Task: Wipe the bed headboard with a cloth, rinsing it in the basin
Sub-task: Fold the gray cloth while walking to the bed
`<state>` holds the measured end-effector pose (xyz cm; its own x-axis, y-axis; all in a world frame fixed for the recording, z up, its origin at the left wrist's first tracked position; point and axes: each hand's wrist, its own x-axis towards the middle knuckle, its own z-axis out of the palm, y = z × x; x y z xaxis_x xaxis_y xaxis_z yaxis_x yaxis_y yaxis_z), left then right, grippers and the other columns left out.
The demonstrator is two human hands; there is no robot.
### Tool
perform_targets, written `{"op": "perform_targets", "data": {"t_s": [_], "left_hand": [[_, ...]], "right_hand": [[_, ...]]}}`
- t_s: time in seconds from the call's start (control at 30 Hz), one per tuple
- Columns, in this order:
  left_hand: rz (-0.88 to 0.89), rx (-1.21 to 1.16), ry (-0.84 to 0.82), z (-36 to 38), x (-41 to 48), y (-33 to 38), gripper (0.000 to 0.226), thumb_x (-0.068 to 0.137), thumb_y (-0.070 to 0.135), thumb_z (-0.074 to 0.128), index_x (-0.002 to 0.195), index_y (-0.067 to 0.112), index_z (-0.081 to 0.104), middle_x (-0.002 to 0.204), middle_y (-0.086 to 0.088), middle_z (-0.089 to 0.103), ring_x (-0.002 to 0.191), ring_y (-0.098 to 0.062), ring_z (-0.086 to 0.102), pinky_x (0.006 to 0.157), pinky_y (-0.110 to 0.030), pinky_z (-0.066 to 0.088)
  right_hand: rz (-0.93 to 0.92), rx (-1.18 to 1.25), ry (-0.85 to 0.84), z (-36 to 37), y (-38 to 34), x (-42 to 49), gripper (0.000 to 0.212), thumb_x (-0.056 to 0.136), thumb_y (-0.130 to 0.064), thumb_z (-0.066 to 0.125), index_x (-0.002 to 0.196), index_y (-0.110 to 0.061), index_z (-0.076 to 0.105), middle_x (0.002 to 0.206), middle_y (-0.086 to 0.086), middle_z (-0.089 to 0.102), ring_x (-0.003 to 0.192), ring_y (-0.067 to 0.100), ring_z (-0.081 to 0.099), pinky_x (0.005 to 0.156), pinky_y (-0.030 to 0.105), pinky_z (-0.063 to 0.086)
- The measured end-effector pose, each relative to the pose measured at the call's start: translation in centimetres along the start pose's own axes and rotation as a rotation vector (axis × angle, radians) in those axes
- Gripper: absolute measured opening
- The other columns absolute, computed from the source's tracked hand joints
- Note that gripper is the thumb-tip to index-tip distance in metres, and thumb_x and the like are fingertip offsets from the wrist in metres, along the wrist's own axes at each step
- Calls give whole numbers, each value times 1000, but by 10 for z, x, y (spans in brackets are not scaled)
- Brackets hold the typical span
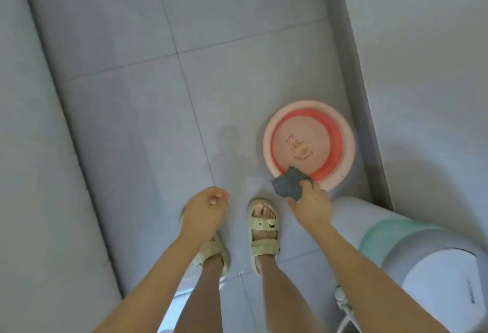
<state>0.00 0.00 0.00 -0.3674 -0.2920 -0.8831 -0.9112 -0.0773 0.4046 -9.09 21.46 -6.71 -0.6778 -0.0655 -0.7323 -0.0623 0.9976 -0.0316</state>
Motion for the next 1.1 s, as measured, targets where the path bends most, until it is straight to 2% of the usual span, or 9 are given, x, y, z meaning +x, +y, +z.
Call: {"op": "perform_targets", "data": {"t_s": [0.17, 0.3, 0.4, 0.53, 0.7, 0.83, 0.9, 1.03, 1.1], "left_hand": [[-35, -128, 6, 33, 83, -33, 17, 84, 5, 52, 83, 15, 66, 79, -6, 64, 71, -20, 58, 76, -34, 46], [-37, -97, 3, 46, 121, -45, 21, 85, 3, 51, 79, 18, 64, 75, -4, 64, 71, -21, 58, 75, -36, 48], [-39, -65, 7, 47, 129, -44, 22, 85, 3, 50, 77, 19, 63, 76, -4, 64, 71, -20, 58, 79, -37, 49], [-29, -75, 27, 38, 109, -31, 24, 85, 1, 49, 75, 19, 61, 75, -5, 63, 71, -21, 58, 81, -40, 50], [-9, -95, -13, 23, 31, 14, 16, 87, 7, 56, 92, 21, 62, 99, -3, 63, 88, -18, 57, 83, -33, 47], [-1, -169, -95, -3, -57, 61, 37, 83, 21, 68, 118, 18, 57, 111, 6, 57, 106, -14, 53, 88, -24, 40], [12, -234, -101, -23, -106, 80, 41, 78, 25, 72, 116, 14, 60, 107, 1, 63, 99, -14, 60, 84, -22, 46], [86, -246, 57, -72, -204, 108, 2, 84, 17, 65, 85, 17, 66, 73, 3, 61, 71, -13, 57, 66, -21, 43], [101, -286, 150, -93, -249, 111, 13, 85, 17, 64, 72, 16, 62, 65, 3, 56, 66, -16, 52, 64, -26, 39]], "right_hand": [[4, -145, 152, 71, 2, 67, 63, 77, -35, 72, 127, -5, 47, 118, 20, 54, 109, 38, 50, 80, 44, 46], [5, -293, 337, 113, 12, 96, 46, 54, -19, 88, 90, -6, 63, 78, 14, 62, 75, 35, 60, 63, 40, 49], [-75, -352, 425, 114, 14, 104, 34, 49, -5, 85, 72, -8, 59, 64, 9, 59, 64, 29, 58, 59, 35, 48], [-208, -162, 433, 84, 12, 86, 32, 47, 11, 76, 62, -9, 56, 54, 4, 56, 50, 26, 54, 56, 33, 42], [-152, 454, 252, -2, -26, 9, 10, 77, -3, 67, 78, -10, 60, 65, -2, 55, 59, 17, 48, 57, 27, 36], [-155, 821, 49, -91, -71, -82, 16, 82, -5, 65, 83, -19, 59, 79, 0, 64, 75, 15, 58, 69, 23, 45], [-212, 901, -14, -138, -94, -126, 25, 81, 0, 65, 80, -24, 58, 75, -6, 64, 71, 8, 59, 66, 15, 46], [-354, 872, -132, -216, -136, -207, 23, 81, -3, 67, 77, -22, 54, 53, -14, 58, 53, -7, 54, 55, 8, 40], [-433, 788, -171, -241, -153, -242, 17, 82, -10, 69, 80, -20, 55, 60, -11, 60, 57, -3, 55, 58, 12, 41]]}}
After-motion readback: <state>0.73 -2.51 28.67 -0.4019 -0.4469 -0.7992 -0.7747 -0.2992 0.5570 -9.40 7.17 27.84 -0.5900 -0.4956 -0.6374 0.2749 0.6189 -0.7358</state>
